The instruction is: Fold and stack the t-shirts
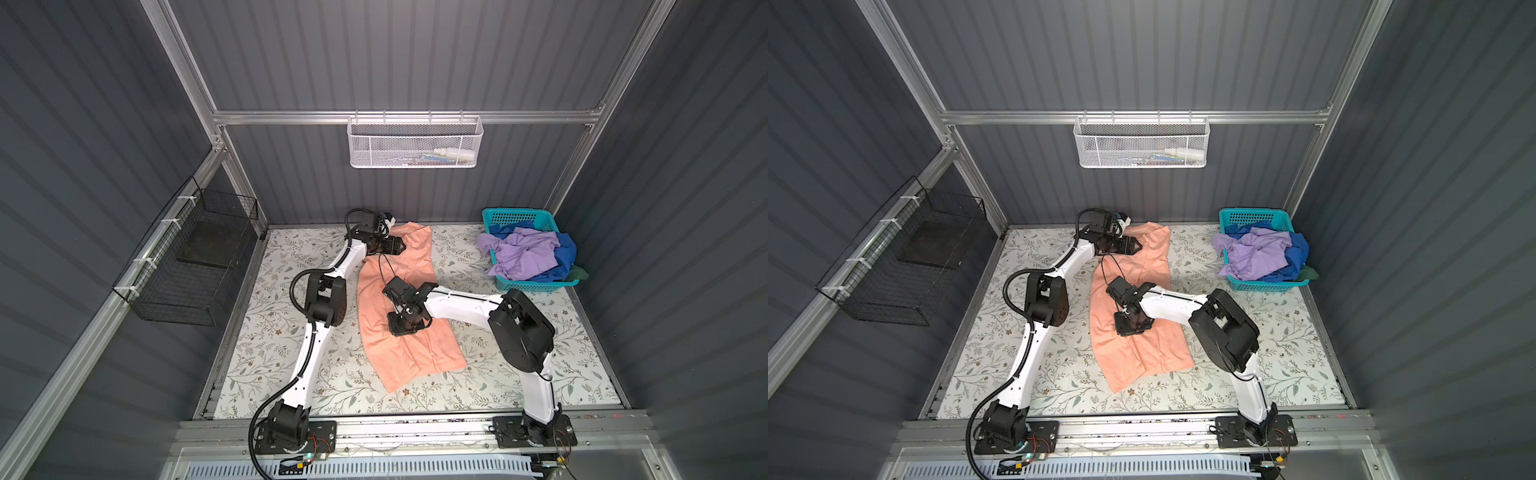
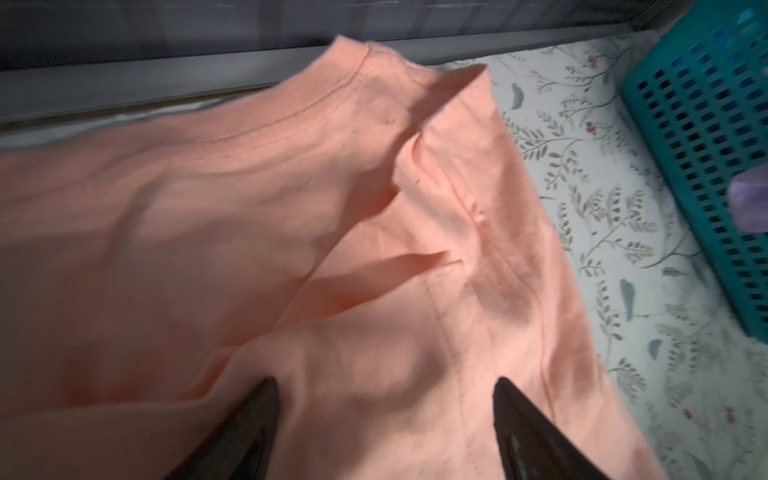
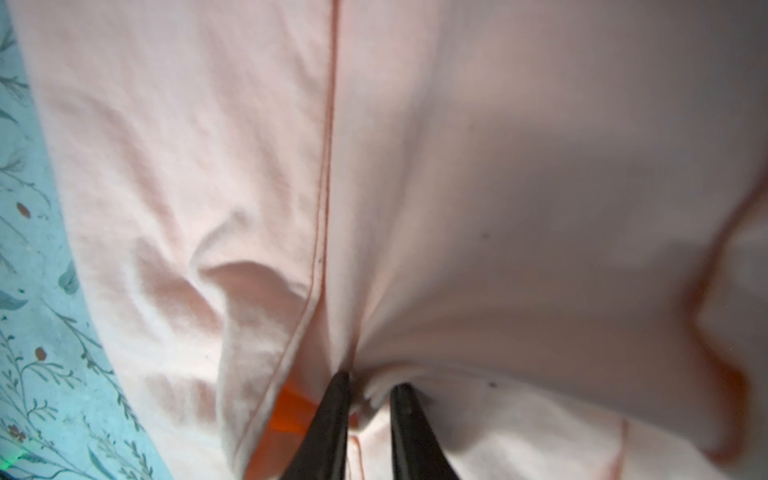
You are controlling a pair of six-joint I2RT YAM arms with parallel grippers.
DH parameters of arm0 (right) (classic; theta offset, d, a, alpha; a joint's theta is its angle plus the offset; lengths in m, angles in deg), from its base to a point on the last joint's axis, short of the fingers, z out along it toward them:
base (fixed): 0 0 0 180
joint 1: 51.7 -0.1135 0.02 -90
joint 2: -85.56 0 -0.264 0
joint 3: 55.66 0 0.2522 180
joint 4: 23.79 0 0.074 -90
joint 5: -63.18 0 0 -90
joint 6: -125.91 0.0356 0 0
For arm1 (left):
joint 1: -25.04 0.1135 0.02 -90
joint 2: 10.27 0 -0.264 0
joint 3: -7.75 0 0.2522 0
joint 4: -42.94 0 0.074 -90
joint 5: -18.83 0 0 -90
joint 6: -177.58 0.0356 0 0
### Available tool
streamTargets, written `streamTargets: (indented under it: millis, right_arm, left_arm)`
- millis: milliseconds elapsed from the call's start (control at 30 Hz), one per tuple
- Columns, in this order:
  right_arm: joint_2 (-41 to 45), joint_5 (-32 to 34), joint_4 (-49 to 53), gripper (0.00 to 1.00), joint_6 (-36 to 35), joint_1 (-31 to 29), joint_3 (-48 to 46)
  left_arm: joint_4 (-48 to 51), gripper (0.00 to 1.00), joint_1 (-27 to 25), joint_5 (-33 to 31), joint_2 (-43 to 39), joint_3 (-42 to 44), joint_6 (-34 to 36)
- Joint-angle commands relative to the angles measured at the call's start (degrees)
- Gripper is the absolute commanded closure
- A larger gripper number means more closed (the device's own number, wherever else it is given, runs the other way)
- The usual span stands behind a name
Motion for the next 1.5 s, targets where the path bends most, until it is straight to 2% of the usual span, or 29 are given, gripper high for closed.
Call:
streamTargets:
  millis: [0,33,133,167,267,400,467,567,700,867,967,1133,1233,1367,1467]
  right_arm:
    - [7.7,1.05,2.82,0.62,1.16,-0.12,-3.25]
    - [9.34,2.13,2.97,0.57,1.57,-0.08,-4.18]
    - [14.22,4.92,4.92,0.41,2.31,0.27,-6.07]
    - [15.82,5.14,5.35,0.38,2.41,0.45,-6.68]
    - [20.96,4.91,4.17,0.38,3.31,0.84,-10.54]
    - [26.92,6.29,3.7,0.37,5.84,1.29,-17.02]
    - [30.02,7.39,3.51,0.36,7.36,1.33,-21.35]
    - [34.45,7.75,2.6,0.36,9.51,1.37,-27.91]
    - [41.66,7.99,1.67,0.36,12.77,1.44,-37.21]
    - [52.03,8.88,1.89,0.36,15.11,1.46,-46.33]
    - [56.73,8.62,1.27,0.36,15.51,1.64,-49.96]
    - [58.93,6.11,-0.68,0.38,15.29,3.7,-53.58]
    - [58.82,5.72,-2.35,0.4,14.58,4.58,-54.24]
    - [56.56,4.32,-4.49,0.47,13.21,6.13,-54.29]
    - [54.98,4.05,-5.41,0.5,12.44,6.89,-54.2]
  left_arm:
    - [-3.14,0.07,-0.85,5.61,0.45,-1.7,1.87]
    - [-4.15,0.01,-1.1,5.94,-0.51,-0.9,2.25]
    - [-8.52,0.0,-1.73,5.17,-5.43,4.24,2.18]
    - [-10.06,0.0,-1.9,3.78,-7.25,6.24,2.13]
    - [-11.58,0.0,-2.23,-2.91,-12.13,10.92,1.1]
    - [-11.65,0.0,-2.27,-4.82,-17.92,16.83,1.19]
    - [-11.31,0.0,-2.27,-8.43,-20.86,20.42,0.78]
    - [-11.68,0.0,-2.27,-12.38,-24.96,26.99,-0.99]
    - [-12.52,0.0,-2.27,-14.32,-31.18,37.06,-4.2]
    - [-16.7,0.0,-2.92,-16.52,-44.07,54.04,-9.64]
    - [-13.02,0.0,-5.46,-22.52,-52.27,61.42,-11.25]
    - [-5.46,0.0,-12.68,-30.25,-66.36,74.9,-14.15]
    - [-1.9,0.02,-17.19,-32.32,-75.04,83.91,-18.09]
    - [1.08,0.17,-21.42,-30.0,-85.47,94.43,-23.88]
    - [6.29,0.21,-23.57,-28.64,-90.81,97.47,-25.75]
